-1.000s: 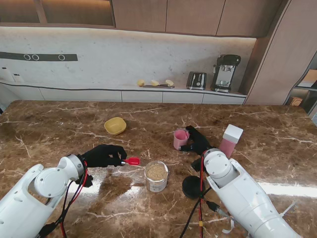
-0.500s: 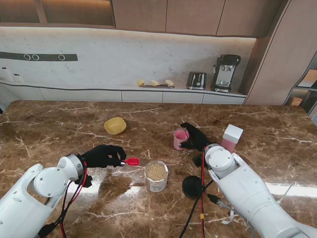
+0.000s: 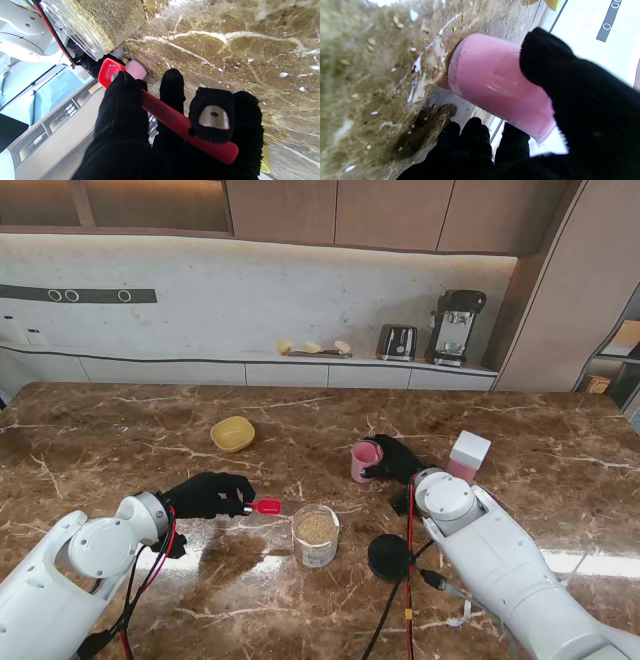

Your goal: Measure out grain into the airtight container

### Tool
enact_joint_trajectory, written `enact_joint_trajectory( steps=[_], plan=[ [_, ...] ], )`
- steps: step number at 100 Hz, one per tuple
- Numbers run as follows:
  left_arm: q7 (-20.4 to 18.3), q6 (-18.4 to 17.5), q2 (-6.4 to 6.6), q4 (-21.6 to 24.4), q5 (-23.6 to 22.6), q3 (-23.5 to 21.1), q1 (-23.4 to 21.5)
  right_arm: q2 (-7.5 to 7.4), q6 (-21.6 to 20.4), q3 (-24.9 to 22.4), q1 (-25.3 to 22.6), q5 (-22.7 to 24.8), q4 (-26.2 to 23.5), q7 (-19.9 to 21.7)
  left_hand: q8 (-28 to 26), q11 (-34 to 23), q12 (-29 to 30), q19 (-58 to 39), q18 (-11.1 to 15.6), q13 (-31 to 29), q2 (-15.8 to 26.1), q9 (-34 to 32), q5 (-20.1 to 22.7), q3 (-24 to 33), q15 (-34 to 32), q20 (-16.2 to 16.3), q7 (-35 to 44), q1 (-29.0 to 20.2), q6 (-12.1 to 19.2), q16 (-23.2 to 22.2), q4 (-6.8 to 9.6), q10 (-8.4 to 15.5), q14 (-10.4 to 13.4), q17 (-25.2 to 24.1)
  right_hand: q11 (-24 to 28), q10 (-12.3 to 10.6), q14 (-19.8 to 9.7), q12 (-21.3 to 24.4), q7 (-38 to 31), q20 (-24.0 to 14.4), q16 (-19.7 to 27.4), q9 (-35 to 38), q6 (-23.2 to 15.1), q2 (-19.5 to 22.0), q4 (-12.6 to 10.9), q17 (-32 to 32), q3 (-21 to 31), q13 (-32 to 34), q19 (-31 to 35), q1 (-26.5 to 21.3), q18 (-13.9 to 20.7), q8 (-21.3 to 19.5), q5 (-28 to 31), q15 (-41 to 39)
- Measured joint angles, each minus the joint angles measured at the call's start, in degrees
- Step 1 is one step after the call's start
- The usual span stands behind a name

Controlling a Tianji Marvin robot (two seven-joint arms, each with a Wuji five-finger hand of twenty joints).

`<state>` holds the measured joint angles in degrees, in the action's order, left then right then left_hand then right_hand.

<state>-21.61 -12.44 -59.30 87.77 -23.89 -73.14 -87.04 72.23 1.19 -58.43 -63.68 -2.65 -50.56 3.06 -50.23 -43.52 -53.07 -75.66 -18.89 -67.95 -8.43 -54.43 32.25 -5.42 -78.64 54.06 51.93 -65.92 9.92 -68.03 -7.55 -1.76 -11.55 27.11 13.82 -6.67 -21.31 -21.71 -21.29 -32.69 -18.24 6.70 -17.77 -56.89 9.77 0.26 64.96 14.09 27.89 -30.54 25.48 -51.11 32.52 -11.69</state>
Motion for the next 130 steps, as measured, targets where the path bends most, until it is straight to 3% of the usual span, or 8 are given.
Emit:
enact_joint_trajectory(
  steps=[27,71,82,90,101,110,114,130],
  plan=[
    [0.1,0.0,-0.02,0.0,-0.1,-0.2,-0.1,-0.02,-0.2,-0.1,0.1,-1.2,0.3,0.6,0.0,0.0,0.0,0.5,0.0,0.0,0.0,0.0,0.0,0.0,0.0,0.0,0.0,0.0,0.0,0.0,0.00,0.0,0.0,0.0,0.0,-0.5,-0.2,0.0,-1.3,0.0,0.0,0.1,0.0,-0.8,0.1,-0.4,-0.5,-0.1,-0.8,0.0,0.2,0.8,1.2,-0.1],
    [0.6,0.0,-0.04,0.0,-0.1,-0.6,-0.6,-0.29,-0.2,1.6,1.7,-0.4,1.6,2.4,0.0,0.0,0.0,0.5,0.0,0.1,0.0,0.0,0.0,0.0,0.7,0.0,0.0,0.0,0.0,0.0,0.00,0.0,0.0,-0.2,0.0,-3.3,-1.2,0.7,-1.9,0.0,0.0,2.4,-0.1,-1.2,0.3,-0.8,-2.0,-0.1,-1.8,-1.0,1.0,4.0,4.8,-2.9],
    [0.7,0.0,-0.05,0.0,-0.1,-0.6,-0.6,-0.28,-0.3,1.7,1.8,-0.4,1.7,2.4,0.0,0.0,0.0,0.6,0.0,0.1,0.0,0.0,0.0,0.0,0.7,0.0,0.0,0.0,0.0,0.0,0.00,0.0,0.0,-0.6,0.0,-4.6,-1.3,0.7,-4.5,0.0,0.0,4.3,-0.2,-3.5,5.5,-0.8,-3.5,0.1,-2.2,-1.5,1.1,4.5,7.0,-5.1],
    [0.8,-0.1,-0.06,0.0,-0.1,-0.7,-0.7,-0.25,-0.7,1.9,1.9,-0.3,2.0,2.3,0.0,0.0,0.0,0.6,0.0,0.1,0.0,0.0,0.0,0.0,0.7,0.0,0.0,0.0,0.0,0.0,0.00,0.0,0.0,-0.6,0.0,-5.6,-1.4,0.7,-5.5,0.0,0.0,7.1,-0.4,-4.6,6.7,-0.6,-4.0,1.8,-2.2,-1.5,1.4,3.8,7.6,-6.3],
    [0.9,-0.1,-0.07,0.0,-0.1,-0.8,-0.8,-0.23,-1.1,2.5,2.3,0.2,2.5,2.2,0.0,0.0,0.0,0.6,0.0,0.2,0.0,0.0,0.0,0.0,0.7,0.0,0.0,0.0,0.0,0.0,0.00,0.0,0.0,-0.6,0.0,-7.6,-1.5,0.0,-5.5,0.0,0.0,10.8,-0.9,-4.8,6.8,-0.5,-4.0,2.5,-2.2,-1.5,1.6,0.2,7.6,-7.5],
    [0.9,-0.1,-0.07,0.0,-0.1,-0.8,-0.8,-0.20,-1.1,2.7,2.6,0.3,2.8,2.4,0.0,0.0,0.0,0.6,0.0,0.2,0.0,0.0,0.0,0.0,0.7,0.0,0.0,0.0,0.0,0.0,0.00,0.0,0.0,-0.6,0.1,-8.8,-1.6,-0.7,-5.5,0.0,0.0,13.3,-1.0,-4.8,6.8,-0.5,-4.0,2.5,-2.2,-1.5,1.6,0.3,8.1,-7.5],
    [0.9,-0.1,-0.08,0.0,-0.1,-0.8,-0.8,-0.21,-1.1,2.8,2.7,0.3,2.8,2.6,0.0,0.0,0.0,0.6,0.0,0.2,0.0,0.0,0.0,0.0,0.7,0.0,0.0,0.0,0.0,0.0,0.00,0.0,0.0,-0.6,0.1,-9.2,-1.7,-0.8,-5.5,0.0,0.0,14.5,-1.0,-4.8,6.8,-0.5,-4.1,2.5,-2.5,-1.5,1.8,3.1,8.8,-7.5],
    [1.0,-0.3,-0.08,0.0,-0.1,-0.8,-0.8,-0.40,-0.9,3.0,3.2,0.1,3.2,4.4,0.0,0.0,0.0,0.6,0.0,0.2,0.0,0.0,0.0,0.0,0.7,0.0,0.0,0.0,0.0,0.0,0.00,0.0,0.0,-0.6,-0.1,-11.2,-2.8,-0.7,-7.7,0.0,0.0,18.3,-1.0,-4.8,6.8,-0.6,-4.9,2.5,-5.0,-2.2,2.6,22.9,10.7,-7.5]
  ],
)
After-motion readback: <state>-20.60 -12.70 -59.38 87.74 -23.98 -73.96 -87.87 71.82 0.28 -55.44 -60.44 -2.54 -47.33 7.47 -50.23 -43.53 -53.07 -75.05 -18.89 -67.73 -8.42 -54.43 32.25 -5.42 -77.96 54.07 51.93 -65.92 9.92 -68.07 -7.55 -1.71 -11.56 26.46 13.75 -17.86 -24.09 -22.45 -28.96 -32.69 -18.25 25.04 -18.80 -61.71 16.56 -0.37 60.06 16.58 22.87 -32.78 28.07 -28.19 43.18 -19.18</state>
